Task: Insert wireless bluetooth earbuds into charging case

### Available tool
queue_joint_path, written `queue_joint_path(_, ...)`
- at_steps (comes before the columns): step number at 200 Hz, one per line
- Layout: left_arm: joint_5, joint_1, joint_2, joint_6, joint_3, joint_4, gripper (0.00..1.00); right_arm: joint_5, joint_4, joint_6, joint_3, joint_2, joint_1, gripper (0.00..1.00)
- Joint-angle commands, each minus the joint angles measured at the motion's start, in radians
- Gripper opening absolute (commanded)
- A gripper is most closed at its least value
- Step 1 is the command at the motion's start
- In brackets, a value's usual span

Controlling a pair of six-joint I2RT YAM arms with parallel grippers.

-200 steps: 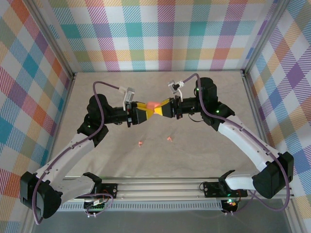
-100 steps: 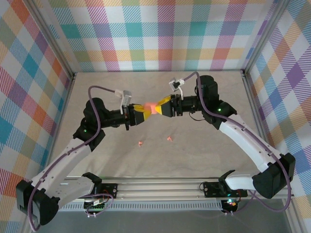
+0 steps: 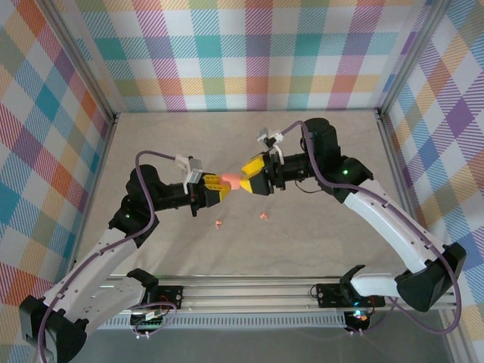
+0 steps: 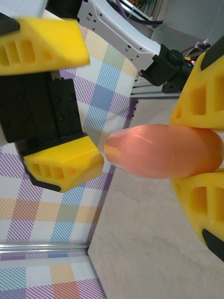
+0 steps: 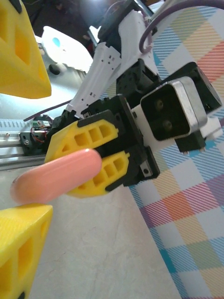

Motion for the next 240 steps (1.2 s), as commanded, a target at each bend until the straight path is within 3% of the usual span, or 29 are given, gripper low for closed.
queue_joint_path(1, 0.007, -0.009, -0.017, 0.036, -0.027, 0.029, 0.00, 0.051, -0.108, -0.124, 0.043, 0.025, 0.028, 0.63)
queue_joint_path(149, 0.043, -0.009, -0.026, 0.003, -0.041, 0.071, 0.00, 0.207, -0.239, -0.199, 0.137, 0.132, 0.035, 0.64)
queue_joint_path(172, 0.040, -0.011, -0.036, 0.006, -0.049, 0.065, 0.00, 0.262, -0.243, -0.176, 0.156, 0.138, 0.022, 0.63)
queue_joint_path(240, 0.017, -0.010, -0.066, -0.006, -0.099, 0.090, 0.00, 0.232, -0.187, -0.072, 0.159, 0.179, -0.029, 0.62)
